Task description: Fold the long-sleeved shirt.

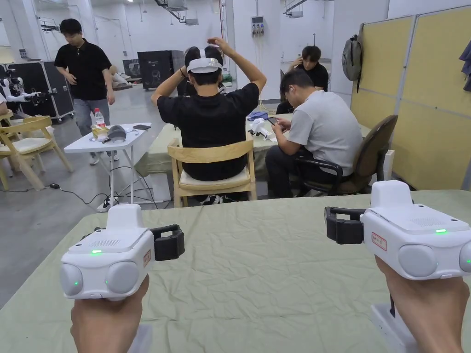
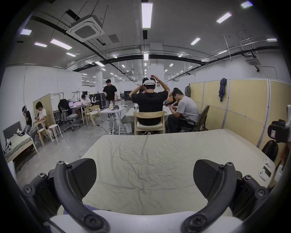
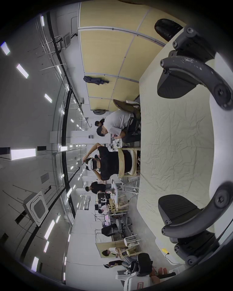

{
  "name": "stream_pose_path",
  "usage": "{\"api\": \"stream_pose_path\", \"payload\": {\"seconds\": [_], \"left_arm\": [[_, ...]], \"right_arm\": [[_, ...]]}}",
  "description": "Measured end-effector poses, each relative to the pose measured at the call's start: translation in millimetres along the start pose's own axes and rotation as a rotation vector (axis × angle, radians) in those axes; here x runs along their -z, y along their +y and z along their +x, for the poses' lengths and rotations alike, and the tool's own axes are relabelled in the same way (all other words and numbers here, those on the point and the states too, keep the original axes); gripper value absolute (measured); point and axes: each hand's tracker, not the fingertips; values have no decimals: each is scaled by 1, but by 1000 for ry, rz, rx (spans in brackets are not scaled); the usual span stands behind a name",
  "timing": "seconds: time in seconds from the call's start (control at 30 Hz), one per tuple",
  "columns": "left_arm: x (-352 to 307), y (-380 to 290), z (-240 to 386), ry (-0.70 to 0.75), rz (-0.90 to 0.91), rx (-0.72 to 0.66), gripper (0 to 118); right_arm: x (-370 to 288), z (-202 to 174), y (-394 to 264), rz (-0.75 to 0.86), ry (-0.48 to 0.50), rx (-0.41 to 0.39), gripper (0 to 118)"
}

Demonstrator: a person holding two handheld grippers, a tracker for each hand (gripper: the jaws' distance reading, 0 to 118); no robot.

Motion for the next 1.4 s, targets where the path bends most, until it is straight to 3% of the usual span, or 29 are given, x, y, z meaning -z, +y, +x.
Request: {"api": "stream_pose_path", "payload": {"seconds": [1.23,1.4], "left_arm": [[0,-2,3,-9,-11,-1,118],[-1,-4,1,-8,-33,-67,118]], "right_arm": [[6,0,-7,-16,4,2,118],[6,-2,-8,-23,8,2,118]]}}
